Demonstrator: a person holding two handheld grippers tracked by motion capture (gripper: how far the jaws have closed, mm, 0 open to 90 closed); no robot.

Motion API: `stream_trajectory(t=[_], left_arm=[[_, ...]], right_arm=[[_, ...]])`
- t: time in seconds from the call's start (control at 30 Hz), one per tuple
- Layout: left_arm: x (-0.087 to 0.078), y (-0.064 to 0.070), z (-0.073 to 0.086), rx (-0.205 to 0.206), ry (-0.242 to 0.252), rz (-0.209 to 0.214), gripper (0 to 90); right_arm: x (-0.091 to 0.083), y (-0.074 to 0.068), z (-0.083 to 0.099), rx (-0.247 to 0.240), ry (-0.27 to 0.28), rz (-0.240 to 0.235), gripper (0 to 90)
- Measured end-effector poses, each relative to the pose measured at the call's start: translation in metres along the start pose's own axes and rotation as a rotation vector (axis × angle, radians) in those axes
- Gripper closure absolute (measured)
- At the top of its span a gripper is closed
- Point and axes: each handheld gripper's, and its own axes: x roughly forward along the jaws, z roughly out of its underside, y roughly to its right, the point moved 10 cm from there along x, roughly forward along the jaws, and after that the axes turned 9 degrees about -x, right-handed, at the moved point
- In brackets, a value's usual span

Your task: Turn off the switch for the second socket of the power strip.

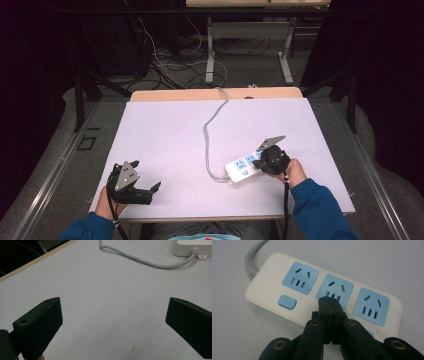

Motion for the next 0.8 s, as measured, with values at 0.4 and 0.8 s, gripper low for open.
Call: stream_trajectory(t=[0.4, 0.8], left_arm=[[-0.0001, -0.0001, 0.0, 0.0, 0.0, -0.001, 0.9], [-0.0001, -0.0001, 0.0001, 0.001, 0.0, -0.001, 0.9]], right_arm=[[-0.0008, -0.0001, 0.0008, -0.007, -0.015, -0.004, 90.0], [0.0004, 0.0002, 0.0002, -0.01, -0.007, 0.006, 90.0]])
